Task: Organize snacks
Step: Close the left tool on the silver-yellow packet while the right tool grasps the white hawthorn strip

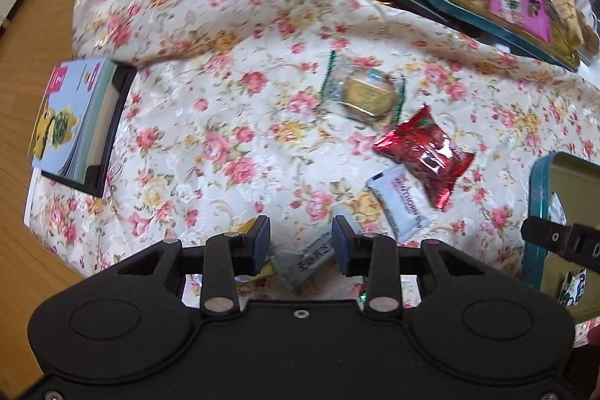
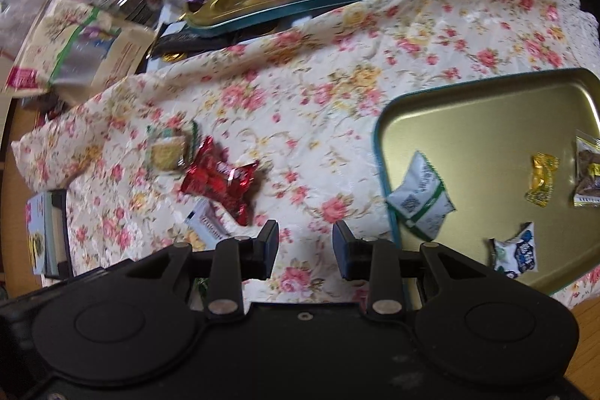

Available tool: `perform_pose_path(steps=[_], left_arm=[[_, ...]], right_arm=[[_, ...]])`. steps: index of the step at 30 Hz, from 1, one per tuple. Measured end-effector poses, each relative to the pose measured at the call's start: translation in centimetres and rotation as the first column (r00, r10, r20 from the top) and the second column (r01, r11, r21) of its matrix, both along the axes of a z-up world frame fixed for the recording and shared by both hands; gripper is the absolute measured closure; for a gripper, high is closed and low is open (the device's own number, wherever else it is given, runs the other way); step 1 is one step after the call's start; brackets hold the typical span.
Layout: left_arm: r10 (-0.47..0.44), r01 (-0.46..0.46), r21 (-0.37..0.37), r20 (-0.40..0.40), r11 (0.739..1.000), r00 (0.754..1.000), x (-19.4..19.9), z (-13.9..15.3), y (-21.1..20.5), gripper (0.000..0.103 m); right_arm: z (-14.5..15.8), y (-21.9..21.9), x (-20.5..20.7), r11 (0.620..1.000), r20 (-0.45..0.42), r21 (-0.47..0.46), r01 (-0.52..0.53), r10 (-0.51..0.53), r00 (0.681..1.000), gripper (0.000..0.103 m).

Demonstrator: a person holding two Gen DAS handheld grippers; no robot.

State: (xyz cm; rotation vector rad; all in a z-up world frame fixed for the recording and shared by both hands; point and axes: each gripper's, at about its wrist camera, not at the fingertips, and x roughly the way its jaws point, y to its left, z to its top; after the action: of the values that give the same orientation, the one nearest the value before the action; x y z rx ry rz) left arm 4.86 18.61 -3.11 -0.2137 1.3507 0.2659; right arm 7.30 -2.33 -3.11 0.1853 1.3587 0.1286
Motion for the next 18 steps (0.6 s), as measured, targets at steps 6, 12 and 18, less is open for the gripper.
perform_pose_path(steps=[6,12,18], left_arm=[[0.043,-0.043,-0.001,0.0,0.999,0.999,-0.5,0.0,2.3,0.057],[0.077,-0.077,-0.004,-0.014,0.997,0.997,-0.8,-0.6,4.2,0.057],[0.113,-0.113,-0.014,-0.038,0.993,0.993,-0.9,-1.1,5.4,0.057]], right_arm=[[-0.4,3.2,-0.6,0.996,0.005,0.002,-0.086,0.086,0.996,0.069],[-1.6,5.6,-0.8,0.99,-0.001,0.015,-0.139,0.139,0.99,0.069],[-2.8,7.7,-0.7,0.982,0.004,0.049,-0.185,0.185,0.983,0.069]])
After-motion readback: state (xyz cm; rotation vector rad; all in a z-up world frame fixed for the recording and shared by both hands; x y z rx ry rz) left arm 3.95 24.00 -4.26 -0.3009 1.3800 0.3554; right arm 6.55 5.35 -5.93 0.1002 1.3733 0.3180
